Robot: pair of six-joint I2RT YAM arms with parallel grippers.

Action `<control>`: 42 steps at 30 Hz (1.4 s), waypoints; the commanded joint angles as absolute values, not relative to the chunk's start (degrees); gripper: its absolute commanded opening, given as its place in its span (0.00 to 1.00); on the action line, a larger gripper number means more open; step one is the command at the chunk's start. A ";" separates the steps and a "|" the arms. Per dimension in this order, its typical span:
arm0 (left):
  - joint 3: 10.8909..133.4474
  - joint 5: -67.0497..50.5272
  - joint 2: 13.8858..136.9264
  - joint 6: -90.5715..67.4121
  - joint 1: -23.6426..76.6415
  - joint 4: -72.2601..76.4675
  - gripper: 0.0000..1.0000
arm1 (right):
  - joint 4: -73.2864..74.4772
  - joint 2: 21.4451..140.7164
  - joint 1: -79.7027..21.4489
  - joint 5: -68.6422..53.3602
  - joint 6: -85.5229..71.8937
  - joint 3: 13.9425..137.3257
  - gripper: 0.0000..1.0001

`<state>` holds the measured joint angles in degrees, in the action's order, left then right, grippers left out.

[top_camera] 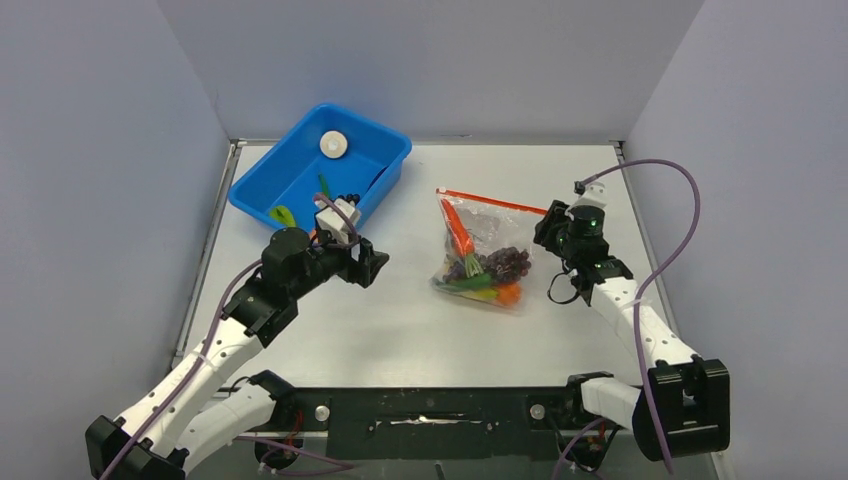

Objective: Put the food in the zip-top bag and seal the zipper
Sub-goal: Place the zipper food storage bag at the center of the board, then reset both arms

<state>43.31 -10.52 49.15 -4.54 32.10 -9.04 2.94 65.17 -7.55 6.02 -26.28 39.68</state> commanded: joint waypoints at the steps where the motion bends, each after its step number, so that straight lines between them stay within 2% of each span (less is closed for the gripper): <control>1: 43.24 -2.03 48.69 -12.36 31.90 -4.27 0.72 | 1.37 63.57 -7.54 3.11 -27.42 44.03 0.46; 6: 43.38 4.57 48.07 -15.82 31.90 -4.53 0.74 | 4.67 60.38 -7.53 0.70 -26.55 44.60 0.78; 11: 43.78 11.45 45.18 -17.48 31.86 -4.56 0.78 | 7.24 54.05 -7.72 -2.38 -24.71 45.10 0.98; 12: 43.89 12.31 44.44 -16.92 31.88 -4.61 0.79 | 7.86 52.70 -7.80 -3.09 -24.58 45.54 0.99; 22: 49.90 16.03 41.09 -14.72 31.90 -8.68 0.80 | 12.25 42.98 -8.59 -11.86 -23.30 48.68 0.98; 42: 50.82 19.84 39.15 -15.03 31.87 -9.00 0.80 | 14.26 35.73 -8.66 -14.44 -23.53 49.91 0.98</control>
